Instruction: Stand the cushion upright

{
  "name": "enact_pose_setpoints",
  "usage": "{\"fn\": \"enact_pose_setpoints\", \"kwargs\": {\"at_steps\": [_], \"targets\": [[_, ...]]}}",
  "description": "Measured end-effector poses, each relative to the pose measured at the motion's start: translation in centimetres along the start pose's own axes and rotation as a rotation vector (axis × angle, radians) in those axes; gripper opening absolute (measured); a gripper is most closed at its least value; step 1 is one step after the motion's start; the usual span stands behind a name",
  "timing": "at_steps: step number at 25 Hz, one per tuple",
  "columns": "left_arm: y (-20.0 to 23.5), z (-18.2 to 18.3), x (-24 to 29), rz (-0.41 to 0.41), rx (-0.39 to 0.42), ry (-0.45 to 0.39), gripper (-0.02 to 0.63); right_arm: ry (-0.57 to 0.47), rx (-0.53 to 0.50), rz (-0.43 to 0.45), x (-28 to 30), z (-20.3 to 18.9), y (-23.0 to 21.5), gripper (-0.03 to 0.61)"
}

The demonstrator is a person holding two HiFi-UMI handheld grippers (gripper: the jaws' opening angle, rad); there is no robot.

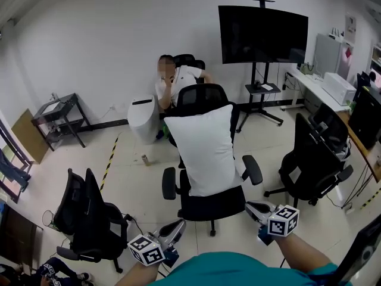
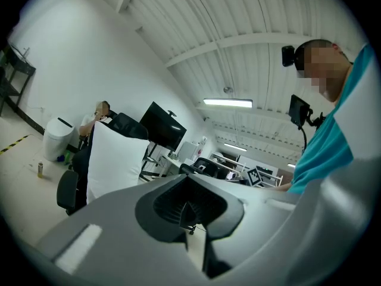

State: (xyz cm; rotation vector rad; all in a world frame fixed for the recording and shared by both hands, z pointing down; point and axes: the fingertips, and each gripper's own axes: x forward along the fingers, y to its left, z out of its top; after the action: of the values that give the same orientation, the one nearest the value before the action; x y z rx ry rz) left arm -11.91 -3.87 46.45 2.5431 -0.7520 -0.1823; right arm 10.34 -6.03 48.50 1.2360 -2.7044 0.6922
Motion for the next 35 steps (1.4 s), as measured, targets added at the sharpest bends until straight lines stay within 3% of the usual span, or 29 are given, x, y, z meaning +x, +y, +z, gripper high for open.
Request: {"fn": "enact_pose_setpoints", "kwargs": {"at_steps": [10,19,23,27,35], "targets": [[-1.8,-2.9,-4.1,-0.027,-0.023,0.045,0.012,0.001,0.026,-0.035,-3.4,-4.4,4.5,0.002],[-11.1,-6.4,-4.0,0.051,0.048,0.01,0.012,-0.039,0.002,-0.008,-14.6,-6.9,3.6,0.002],[-16.7,-9.6,-4.1,0.096,0.018,-0.022,0.012,-0.013,-0.021,0.035,-20.6,-9.2,4.1,0.002],[-21.4,-12.7,-4.2,0.115,0.013,0.013,0.012,0.004,-0.063,0.078,-24.8,-10.7,5.0,0.002],[-23.6,-12.1,-7.7,0.106,0.052,-0.017,0.012,0.005,-0.051,0.088,-25.9,-12.4,9.0,0.002]]}}
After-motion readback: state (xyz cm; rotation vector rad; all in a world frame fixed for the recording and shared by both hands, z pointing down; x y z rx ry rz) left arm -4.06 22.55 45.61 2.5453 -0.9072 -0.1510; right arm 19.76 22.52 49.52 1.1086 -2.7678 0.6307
